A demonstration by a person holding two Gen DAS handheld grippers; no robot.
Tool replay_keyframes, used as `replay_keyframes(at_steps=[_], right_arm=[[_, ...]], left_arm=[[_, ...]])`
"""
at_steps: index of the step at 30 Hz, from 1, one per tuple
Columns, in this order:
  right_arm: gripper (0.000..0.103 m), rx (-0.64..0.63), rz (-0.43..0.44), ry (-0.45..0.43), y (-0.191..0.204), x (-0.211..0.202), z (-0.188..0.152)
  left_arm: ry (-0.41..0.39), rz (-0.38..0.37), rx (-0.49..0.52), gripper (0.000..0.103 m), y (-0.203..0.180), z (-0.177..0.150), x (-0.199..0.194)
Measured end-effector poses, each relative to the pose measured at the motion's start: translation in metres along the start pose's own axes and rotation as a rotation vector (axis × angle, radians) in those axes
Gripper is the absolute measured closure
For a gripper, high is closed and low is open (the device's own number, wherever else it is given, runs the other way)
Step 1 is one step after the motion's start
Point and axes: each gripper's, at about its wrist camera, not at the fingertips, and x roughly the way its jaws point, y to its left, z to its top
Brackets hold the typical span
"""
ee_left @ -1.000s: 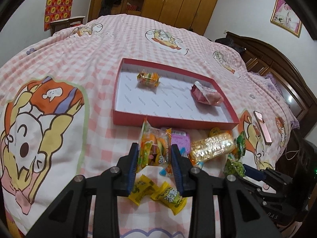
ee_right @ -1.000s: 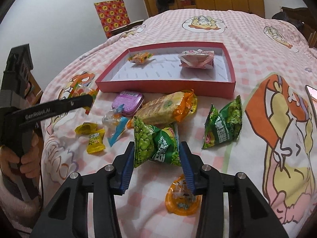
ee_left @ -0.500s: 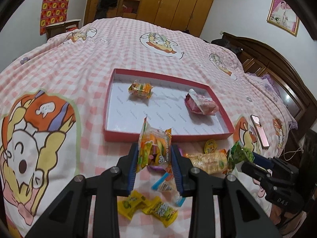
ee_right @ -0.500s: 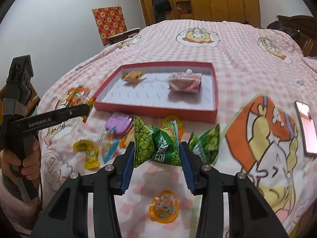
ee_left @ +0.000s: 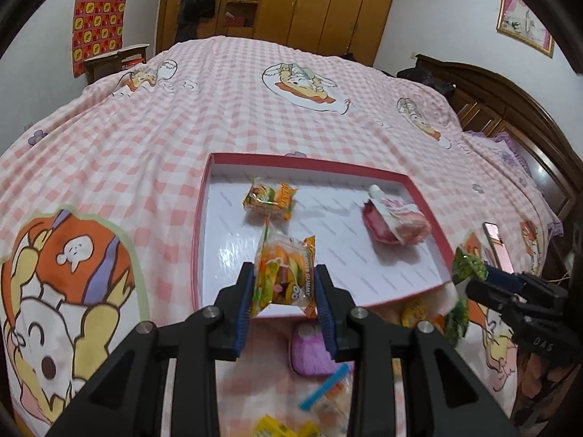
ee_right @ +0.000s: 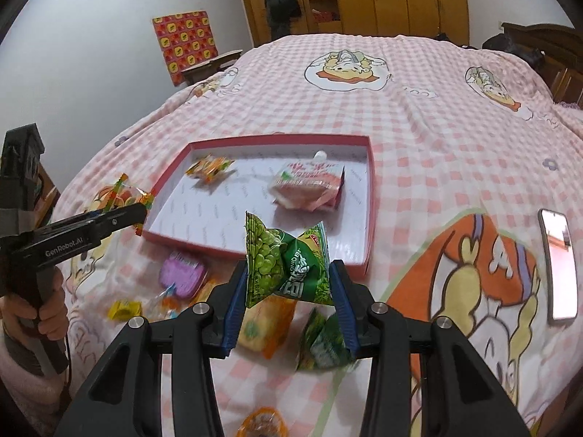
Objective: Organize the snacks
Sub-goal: 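Carry the gummy bag in the left tool into the box while the right tool carries the pea bag there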
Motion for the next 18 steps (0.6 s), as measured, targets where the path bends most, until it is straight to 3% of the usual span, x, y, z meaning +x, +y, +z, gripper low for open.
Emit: replay_keyframes(at_steps=[18], right_arm=[[0.058,-0.029,-0.075,0.067,-0.002,0.059,0.028]], left_arm=[[0.054,0.015,-0.003,0.07,0.01,0.014,0.056]])
